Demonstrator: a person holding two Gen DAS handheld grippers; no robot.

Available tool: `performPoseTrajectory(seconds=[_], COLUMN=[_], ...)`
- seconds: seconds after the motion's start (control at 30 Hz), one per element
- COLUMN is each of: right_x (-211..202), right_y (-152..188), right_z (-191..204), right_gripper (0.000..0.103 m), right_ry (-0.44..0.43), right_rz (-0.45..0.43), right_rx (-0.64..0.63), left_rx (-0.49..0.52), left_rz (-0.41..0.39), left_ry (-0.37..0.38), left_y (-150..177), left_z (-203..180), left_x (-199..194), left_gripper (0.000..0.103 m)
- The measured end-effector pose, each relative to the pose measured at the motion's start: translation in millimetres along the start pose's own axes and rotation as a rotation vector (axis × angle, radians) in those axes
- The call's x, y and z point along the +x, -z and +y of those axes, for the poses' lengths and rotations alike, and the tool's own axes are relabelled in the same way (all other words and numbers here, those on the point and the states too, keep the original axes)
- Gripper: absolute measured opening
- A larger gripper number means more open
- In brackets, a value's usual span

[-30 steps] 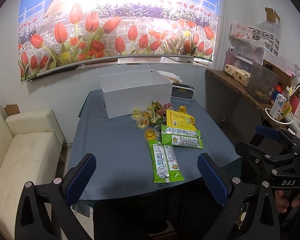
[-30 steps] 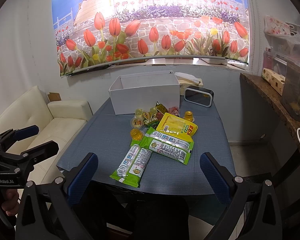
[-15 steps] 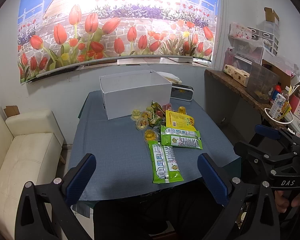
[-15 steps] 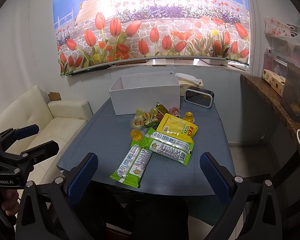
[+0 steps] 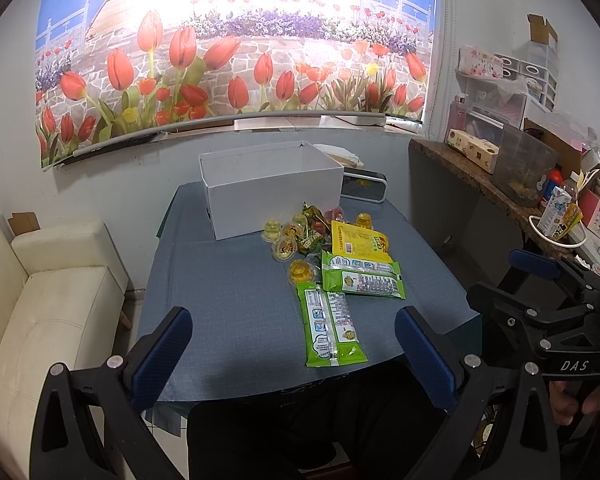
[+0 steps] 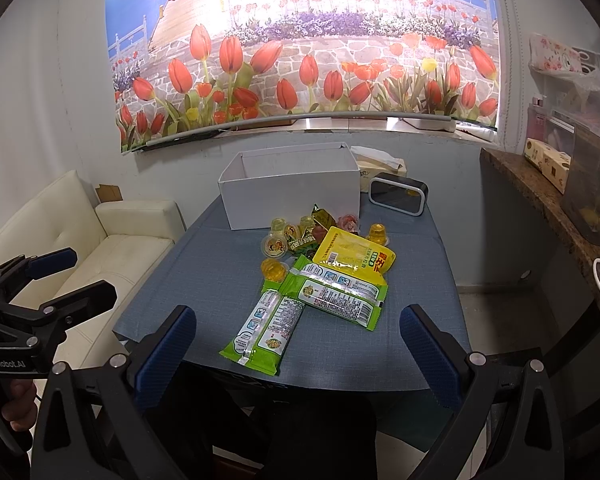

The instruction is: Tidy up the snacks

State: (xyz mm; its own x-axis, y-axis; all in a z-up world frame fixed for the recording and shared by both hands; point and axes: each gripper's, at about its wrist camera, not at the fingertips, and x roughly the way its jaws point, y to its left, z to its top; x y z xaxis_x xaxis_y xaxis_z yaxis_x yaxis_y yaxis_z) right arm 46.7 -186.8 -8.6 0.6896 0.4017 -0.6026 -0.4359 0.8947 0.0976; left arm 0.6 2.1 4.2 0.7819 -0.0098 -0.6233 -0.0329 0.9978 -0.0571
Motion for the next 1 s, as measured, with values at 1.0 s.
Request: performPoseTrajectory(seconds=[1.0], right_x=[-1.1], right_y=[2.3], right_z=[-11.1], right_gripper=[0.103], right_ry=[0.025], right_rz=[0.004], right_rx=[0.021], left_rx=[-0.005], left_rz=[0.058], left_ry=[0.005], left_y=[5.6], left_z=[-10.1], left_x=[33.5], left_gripper=[0.103])
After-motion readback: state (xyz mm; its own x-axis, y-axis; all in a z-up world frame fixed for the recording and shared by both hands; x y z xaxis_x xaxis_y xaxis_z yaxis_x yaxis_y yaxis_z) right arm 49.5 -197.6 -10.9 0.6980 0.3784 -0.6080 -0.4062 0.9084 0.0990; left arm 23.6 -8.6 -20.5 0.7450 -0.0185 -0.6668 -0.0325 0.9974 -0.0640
